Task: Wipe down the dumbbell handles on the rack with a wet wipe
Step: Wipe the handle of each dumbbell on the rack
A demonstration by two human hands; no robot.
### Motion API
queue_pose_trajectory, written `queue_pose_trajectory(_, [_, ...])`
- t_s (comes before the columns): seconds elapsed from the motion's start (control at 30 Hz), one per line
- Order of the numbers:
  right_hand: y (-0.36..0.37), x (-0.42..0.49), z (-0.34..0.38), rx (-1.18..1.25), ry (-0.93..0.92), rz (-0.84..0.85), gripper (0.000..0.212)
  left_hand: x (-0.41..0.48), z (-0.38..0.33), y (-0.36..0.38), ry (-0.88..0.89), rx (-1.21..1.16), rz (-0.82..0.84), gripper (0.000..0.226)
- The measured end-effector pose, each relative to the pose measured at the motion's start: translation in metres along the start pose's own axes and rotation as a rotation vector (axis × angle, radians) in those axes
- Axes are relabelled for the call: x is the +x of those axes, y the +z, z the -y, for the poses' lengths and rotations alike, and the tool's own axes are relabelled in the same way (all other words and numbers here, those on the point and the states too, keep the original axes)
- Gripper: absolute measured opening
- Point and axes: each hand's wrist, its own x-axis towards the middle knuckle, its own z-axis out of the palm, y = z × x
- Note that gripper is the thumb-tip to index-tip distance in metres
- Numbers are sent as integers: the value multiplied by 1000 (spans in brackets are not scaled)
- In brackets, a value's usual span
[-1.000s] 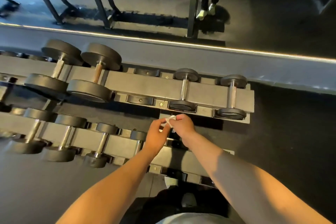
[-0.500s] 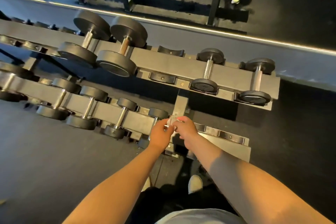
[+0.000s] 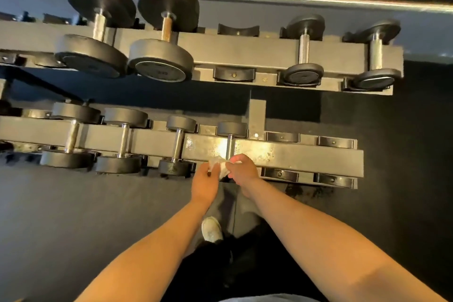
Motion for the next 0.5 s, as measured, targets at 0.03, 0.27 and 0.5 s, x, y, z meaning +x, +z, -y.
queue_pose_trajectory(0.03, [5,0,-3,33,13,-13,10,-1,4,-3,25,-27,32,15])
queue_pose_trajectory(0.27, [8,26,-22,181,111,49,23,29,26,-14,68,25,186,27])
queue_pose_trajectory(0.5, [8,99,-58,289,194,-168,30,102,58,6,-90,-74,-24,28])
